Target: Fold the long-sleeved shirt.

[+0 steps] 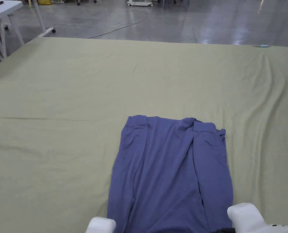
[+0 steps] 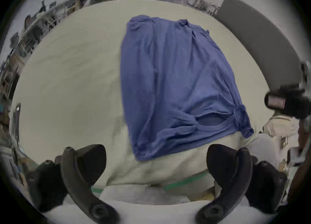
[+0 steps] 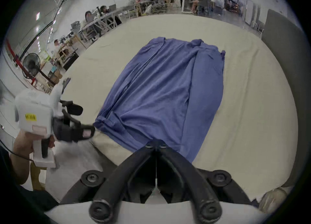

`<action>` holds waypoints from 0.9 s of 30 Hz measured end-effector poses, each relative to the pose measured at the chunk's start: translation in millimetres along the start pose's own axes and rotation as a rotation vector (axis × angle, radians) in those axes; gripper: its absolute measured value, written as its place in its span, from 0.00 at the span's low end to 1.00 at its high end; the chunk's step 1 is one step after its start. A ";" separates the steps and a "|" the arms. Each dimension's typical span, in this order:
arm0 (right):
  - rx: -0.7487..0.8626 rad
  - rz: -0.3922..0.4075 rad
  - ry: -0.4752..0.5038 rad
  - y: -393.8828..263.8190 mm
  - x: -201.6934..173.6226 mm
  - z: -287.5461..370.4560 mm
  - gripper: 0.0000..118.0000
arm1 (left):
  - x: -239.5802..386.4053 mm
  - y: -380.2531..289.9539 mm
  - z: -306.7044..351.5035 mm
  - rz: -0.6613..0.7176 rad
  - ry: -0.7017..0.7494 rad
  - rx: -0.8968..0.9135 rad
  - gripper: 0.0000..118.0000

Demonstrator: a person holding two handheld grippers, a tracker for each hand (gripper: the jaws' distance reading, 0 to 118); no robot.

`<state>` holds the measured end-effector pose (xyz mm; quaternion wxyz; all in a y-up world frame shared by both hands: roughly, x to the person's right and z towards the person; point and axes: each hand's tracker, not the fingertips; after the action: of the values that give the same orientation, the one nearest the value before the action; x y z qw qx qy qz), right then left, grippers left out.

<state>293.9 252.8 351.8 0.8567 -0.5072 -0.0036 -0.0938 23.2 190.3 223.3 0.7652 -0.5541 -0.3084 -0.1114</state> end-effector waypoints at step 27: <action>-0.287 0.141 -0.204 406.8 52.5 -326.8 0.40 | -18.4 10.4 -8.0 0.138 -0.229 -0.044 0.00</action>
<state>383.3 150.6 -154.8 0.7753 -0.6300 -0.0417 0.0187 16.9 183.5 202.7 0.7184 -0.5999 -0.3521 -0.0013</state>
